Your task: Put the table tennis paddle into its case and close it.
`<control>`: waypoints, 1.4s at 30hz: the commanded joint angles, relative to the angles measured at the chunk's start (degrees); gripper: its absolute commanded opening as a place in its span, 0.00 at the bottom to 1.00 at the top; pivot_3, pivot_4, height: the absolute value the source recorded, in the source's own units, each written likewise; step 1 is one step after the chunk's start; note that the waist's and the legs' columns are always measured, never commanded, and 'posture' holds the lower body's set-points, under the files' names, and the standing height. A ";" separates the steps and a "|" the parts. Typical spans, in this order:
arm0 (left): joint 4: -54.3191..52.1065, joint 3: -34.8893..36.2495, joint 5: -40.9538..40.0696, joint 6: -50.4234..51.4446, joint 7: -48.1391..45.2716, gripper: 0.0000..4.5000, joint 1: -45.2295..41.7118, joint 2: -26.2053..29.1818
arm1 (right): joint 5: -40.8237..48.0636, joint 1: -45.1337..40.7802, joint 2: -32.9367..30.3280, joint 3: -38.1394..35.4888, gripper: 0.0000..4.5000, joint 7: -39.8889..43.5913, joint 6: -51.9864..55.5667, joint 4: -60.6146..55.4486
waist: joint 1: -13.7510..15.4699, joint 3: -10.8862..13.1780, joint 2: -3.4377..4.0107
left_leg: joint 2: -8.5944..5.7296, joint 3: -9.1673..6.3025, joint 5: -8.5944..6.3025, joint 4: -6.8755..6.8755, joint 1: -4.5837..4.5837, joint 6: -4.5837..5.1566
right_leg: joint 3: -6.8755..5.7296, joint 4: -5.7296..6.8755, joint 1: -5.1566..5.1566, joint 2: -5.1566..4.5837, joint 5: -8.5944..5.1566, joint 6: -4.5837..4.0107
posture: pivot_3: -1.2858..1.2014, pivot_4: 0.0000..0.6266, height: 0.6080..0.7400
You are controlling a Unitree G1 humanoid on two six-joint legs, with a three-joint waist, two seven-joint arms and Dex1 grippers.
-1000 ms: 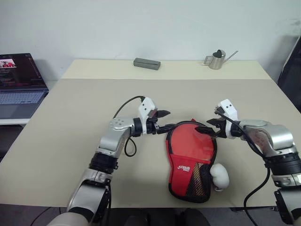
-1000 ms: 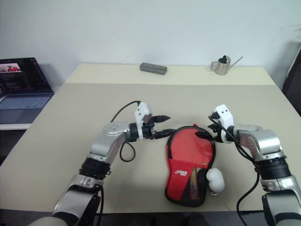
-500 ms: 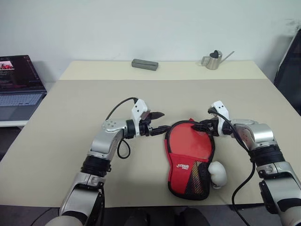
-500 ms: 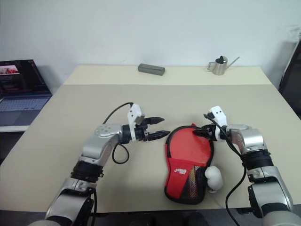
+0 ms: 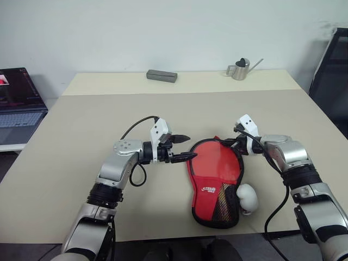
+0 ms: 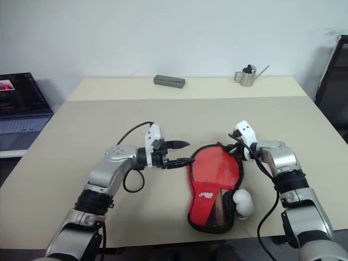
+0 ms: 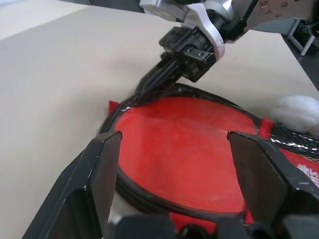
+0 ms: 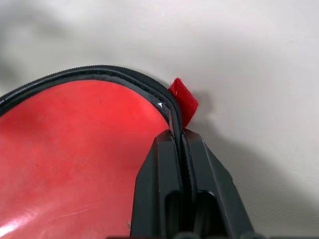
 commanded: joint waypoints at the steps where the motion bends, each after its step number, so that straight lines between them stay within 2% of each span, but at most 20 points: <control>1: -2.97 0.04 -0.83 -0.28 -0.47 0.82 -0.25 0.51 | -2.15 -2.64 1.75 0.62 0.00 -0.78 -3.27 2.22 | -0.32 0.00 0.00 | 0.00 0.04 0.00 0.00 0.09 0.00 | 0.06 0.08 0.01 0.02 0.00 0.00 | 0.52 0.24 1.00; 5: -3.43 -0.21 -0.75 -0.19 -0.37 0.82 0.10 0.60 | -3.78 -5.84 3.53 0.24 0.00 -0.82 -6.18 6.12 | -0.75 0.02 0.03 | 0.06 0.13 -0.04 -0.01 0.38 0.08 | 0.26 0.39 0.03 0.13 0.04 -0.07 | 0.52 0.24 1.00; 17: -3.77 -1.10 -0.40 -0.45 0.18 0.82 0.62 0.10 | -7.56 -13.84 8.43 0.38 0.00 -0.30 -13.77 16.12 | -0.71 0.06 0.08 | 0.10 0.06 0.09 -0.03 0.32 -0.07 | 0.21 0.34 -0.03 0.18 0.16 -0.26 | 0.52 0.24 1.00; 24: -3.69 -1.56 -0.08 -0.78 0.53 0.82 1.03 -0.25 | -9.54 -14.03 9.69 1.28 0.00 -0.12 -15.04 18.36 | -0.49 0.07 0.09 | 0.10 0.07 0.15 -0.06 0.27 -0.18 | 0.20 0.29 -0.07 0.17 0.16 -0.26 | 0.52 0.24 1.00; 27: -3.47 -1.65 0.02 -0.94 0.63 0.82 1.05 -0.34 | -9.81 -14.22 9.99 0.20 0.15 -1.74 -15.15 19.28 | -0.47 0.07 0.10 | 0.10 0.07 0.14 -0.06 0.27 -0.18 | 0.20 0.29 -0.07 0.17 0.16 -0.26 | 0.52 0.24 1.00; 33: -2.28 -2.30 0.93 -1.94 0.87 0.82 0.66 -1.01 | -9.49 -14.54 9.84 -1.26 0.61 -3.85 -15.08 19.09 | -0.38 0.07 0.10 | 0.09 0.07 0.14 -0.06 0.28 -0.18 | 0.20 0.29 -0.07 0.17 0.16 -0.27 | 0.52 0.24 1.00; 36: -1.55 -2.79 1.53 -2.54 1.12 0.82 0.30 -1.71 | -6.20 -14.44 9.92 -4.94 0.61 -4.86 -11.92 15.47 | -0.31 0.09 0.13 | 0.09 0.07 0.14 -0.06 0.27 -0.18 | 0.20 0.29 -0.07 0.17 0.16 -0.26 | 0.52 0.24 1.00; 39: 2.38 -4.40 3.21 -5.15 1.68 0.82 -2.02 -4.28 | 0.35 -10.23 6.83 -9.27 0.61 -2.40 0.21 -0.44 | -0.05 0.17 0.24 | 0.08 0.05 0.14 -0.06 0.22 -0.18 | 0.19 0.27 -0.08 0.15 0.16 -0.27 | 0.52 0.24 1.00; 42: 5.97 -5.55 4.48 -7.54 1.09 0.82 -4.07 -5.91 | 2.64 -4.58 2.61 -10.21 0.61 -1.97 7.35 -13.66 | 0.73 0.16 0.24 | 0.08 -0.08 0.14 -0.04 0.11 -0.17 | 0.02 0.22 -0.09 0.13 0.15 -0.26 | 0.52 0.24 1.00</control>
